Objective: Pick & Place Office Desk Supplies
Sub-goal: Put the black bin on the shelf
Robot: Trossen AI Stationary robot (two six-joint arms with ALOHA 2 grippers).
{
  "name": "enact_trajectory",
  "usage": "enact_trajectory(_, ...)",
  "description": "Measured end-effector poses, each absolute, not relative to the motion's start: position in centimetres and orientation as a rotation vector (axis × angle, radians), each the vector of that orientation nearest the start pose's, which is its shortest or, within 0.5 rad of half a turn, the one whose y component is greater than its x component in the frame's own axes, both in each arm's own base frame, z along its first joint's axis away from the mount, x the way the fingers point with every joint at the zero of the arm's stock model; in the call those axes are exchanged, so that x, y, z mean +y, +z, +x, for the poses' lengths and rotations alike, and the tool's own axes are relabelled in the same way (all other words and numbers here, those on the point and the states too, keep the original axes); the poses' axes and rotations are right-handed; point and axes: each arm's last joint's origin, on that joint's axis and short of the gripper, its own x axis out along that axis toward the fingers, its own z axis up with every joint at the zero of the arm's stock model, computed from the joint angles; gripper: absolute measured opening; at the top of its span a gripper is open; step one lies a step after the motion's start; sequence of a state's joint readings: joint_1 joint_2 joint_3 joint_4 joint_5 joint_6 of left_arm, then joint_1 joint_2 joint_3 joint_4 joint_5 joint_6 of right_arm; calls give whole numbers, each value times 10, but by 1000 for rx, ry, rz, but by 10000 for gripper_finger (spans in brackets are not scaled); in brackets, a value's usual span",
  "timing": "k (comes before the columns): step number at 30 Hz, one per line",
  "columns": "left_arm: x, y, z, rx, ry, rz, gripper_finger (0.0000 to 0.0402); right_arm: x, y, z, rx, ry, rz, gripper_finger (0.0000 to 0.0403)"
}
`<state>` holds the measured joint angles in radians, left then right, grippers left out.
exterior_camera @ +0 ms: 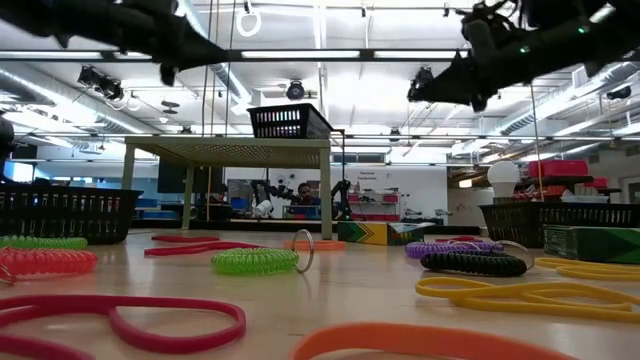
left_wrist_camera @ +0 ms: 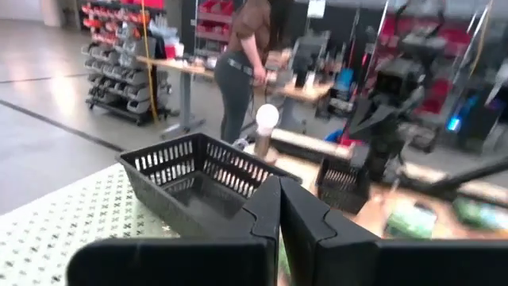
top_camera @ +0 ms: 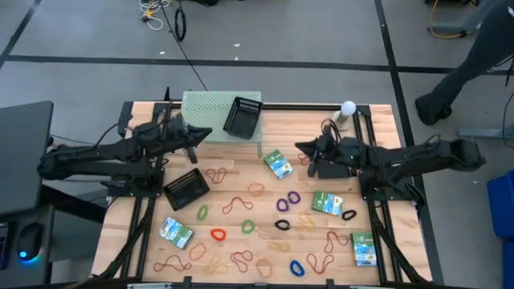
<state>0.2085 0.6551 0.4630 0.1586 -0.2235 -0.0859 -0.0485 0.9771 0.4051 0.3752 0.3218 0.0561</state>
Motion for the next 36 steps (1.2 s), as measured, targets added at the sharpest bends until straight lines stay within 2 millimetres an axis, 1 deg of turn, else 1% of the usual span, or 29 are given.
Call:
enact_trajectory(4, 42, 294, 176, 98, 372, -73, 9, -4, 208, 199, 150, -343, 93, 11)
enact_trajectory(6, 44, 304, 187, 154, 365, -66, 9, 2, 203, 196, 140, -341, 98, 11)
enact_trajectory(9, 48, 320, 205, 263, 365, -42, 15, 9, 201, 194, 128, -339, 82, 11)
enact_trajectory(13, 53, 337, 231, 446, 354, -24, 45, 13, 201, 194, 131, -319, 54, 11)
enact_trajectory(18, 59, 348, 259, 685, 333, -1, 100, 14, 201, 194, 127, -319, 45, 11)
enact_trajectory(23, 62, 351, 283, 869, 350, 94, 143, 14, 201, 194, 133, -317, 11, 11)
enact_trajectory(28, 56, 348, 306, 936, 305, 194, 174, 14, 201, 194, 135, -316, -3, 11)
enact_trajectory(31, 54, 341, 314, 981, 326, 288, 189, 14, 201, 194, 136, -316, -7, 11)
enact_trajectory(36, 57, 328, 319, 1068, 325, 359, 201, 14, 201, 194, 140, -314, -17, 11)
